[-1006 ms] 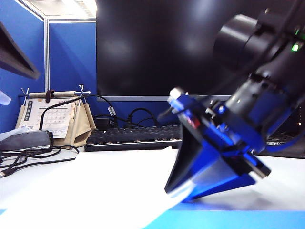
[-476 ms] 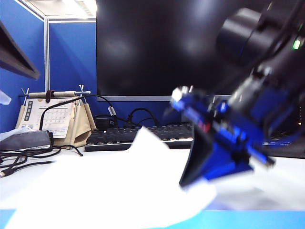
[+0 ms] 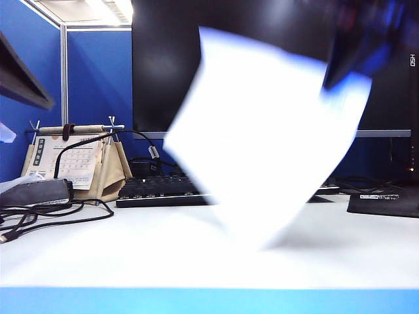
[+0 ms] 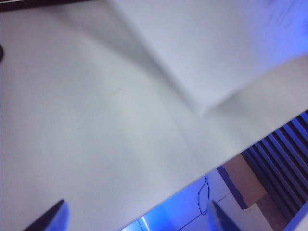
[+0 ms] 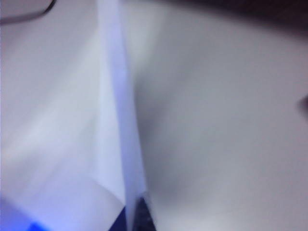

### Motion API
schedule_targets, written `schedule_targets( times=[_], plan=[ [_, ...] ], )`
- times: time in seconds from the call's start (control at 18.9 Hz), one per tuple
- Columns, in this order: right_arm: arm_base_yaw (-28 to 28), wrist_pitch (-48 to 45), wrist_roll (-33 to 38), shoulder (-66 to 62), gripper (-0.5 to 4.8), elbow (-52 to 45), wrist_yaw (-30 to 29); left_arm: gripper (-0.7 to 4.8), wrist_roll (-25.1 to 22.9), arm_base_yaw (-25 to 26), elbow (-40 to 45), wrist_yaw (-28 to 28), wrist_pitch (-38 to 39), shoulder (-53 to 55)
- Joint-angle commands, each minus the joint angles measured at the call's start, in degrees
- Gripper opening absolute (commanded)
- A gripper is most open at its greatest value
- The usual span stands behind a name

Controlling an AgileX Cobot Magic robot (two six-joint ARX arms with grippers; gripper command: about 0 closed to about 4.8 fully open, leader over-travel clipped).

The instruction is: Put a wrinkled paper upside down.

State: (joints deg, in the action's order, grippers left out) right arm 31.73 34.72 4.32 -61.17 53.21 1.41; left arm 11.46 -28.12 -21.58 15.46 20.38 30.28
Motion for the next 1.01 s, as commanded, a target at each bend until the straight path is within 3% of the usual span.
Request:
schedule_targets(
  times=[0.05,0.32,0.64,1.01],
  plan=[
    [0.20,12.92,-7.50,0.33,-0.03,9.68,10.71,3.77,-0.35,0.00,-0.39,0.26,-0.77,-0.09],
    [0.68,22.21,-11.74,0.33,-0.03,13.55,23.32,3.77,-0.39,0.00,-0.39,0.26,-0.79,-0.09],
    [2.80,28.02,-10.62,0.28,-0.03,13.49,18.16,3.77,-0.52,0.00,-0.39,0.22,-0.85,-0.07],
    [17.03,27.87,-3.93,-8.00,-0.03,11.43,12.61,3.77,-0.46,0.00,-0.39,0.22,-1.68,-0.09]
  ],
)
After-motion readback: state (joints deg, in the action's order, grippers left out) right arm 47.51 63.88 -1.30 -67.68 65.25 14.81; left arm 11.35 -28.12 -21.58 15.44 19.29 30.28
